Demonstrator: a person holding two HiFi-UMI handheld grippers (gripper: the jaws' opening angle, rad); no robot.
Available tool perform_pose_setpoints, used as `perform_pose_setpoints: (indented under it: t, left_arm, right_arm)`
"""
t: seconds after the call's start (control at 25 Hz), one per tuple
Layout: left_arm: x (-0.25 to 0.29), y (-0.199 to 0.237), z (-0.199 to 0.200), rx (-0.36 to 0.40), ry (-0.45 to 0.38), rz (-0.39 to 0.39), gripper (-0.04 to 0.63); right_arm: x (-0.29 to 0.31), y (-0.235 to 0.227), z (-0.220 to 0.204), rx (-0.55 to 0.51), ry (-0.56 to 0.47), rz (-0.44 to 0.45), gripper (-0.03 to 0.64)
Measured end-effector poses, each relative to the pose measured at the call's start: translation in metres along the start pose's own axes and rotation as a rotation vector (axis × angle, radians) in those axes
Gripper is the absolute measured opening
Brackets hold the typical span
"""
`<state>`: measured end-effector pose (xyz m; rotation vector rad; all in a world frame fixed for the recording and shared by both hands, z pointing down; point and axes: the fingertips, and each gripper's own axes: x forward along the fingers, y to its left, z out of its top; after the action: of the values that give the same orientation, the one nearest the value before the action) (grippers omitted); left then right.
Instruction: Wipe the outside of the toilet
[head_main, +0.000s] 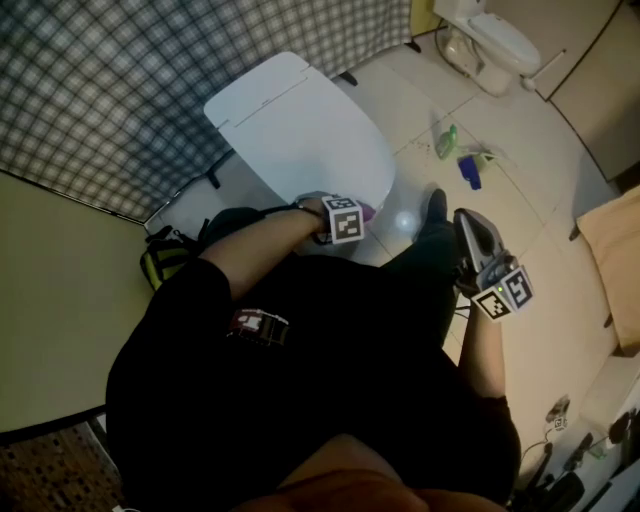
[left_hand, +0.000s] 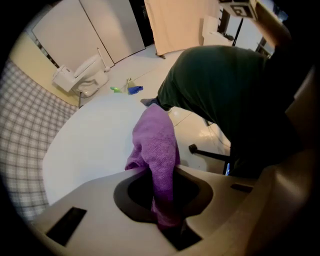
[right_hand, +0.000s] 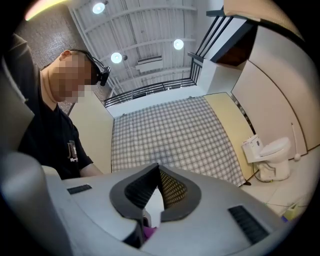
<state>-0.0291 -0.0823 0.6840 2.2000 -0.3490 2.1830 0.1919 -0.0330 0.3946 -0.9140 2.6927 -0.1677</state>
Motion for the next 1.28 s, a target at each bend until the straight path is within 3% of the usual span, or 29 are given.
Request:
perform_pose_setpoints:
  t: [0.12,0.2,0.28,0.4,0.52,0.68,0.88,0.96,1.08,1.2,1.28]
  left_arm:
    - [-0.007,0.002,0.002,-0.080,-0.109,-0.078,0.055]
    - [-0.021,0.048,-0.014,-0.133,-0.171,-0.011,0.057]
    - [-0.045,0.122,-0.048,-0.201,-0.190,0.118,0.055]
    - [-0.080,0.233,-0.124,-0.347,-0.163,0.275,0.057]
    - [-0.096,0.334,-0.203,-0.457,-0.103,0.377,0.057]
    - [-0.086,0.440,-0.285,-0.586,0.008,0.410,0.057]
    - [-0.025,0.531,-0.324,-0.678,0.096,0.451,0.057]
    - [-0.006,0.555,-0.332,-0.664,0.154,0.468,0.057]
    - [-0.001,0.584,-0.329,-0.570,0.237,0.528,0.053]
    - [-0.002,0.576,-0.317,-0.394,0.348,0.529,0.051]
    - [0.001,0.554,-0.306,-0.331,0.381,0.498,0.049]
  right_arm:
    - [-0.006,-0.008,0.004,0.014,-0.018,-0.026,-0.011]
    - [0.001,-0.016,0.002,0.023,-0.018,-0.034,-0.011]
    - [0.014,-0.023,-0.003,0.033,-0.004,-0.036,-0.011]
    - [0.038,-0.031,-0.016,0.047,0.047,-0.039,-0.011]
    - [0.071,-0.047,-0.033,0.078,0.110,-0.056,-0.011]
    - [0.119,-0.075,-0.055,0.107,0.187,-0.068,-0.011]
    - [0.155,-0.115,-0.072,0.151,0.259,-0.098,-0.011]
    - [0.164,-0.128,-0.079,0.172,0.280,-0.101,-0.011]
    - [0.168,-0.140,-0.092,0.182,0.315,-0.094,-0.011]
    - [0.164,-0.142,-0.103,0.193,0.327,-0.088,-0.011]
    - [0.161,-0.140,-0.103,0.197,0.310,-0.080,-0.011]
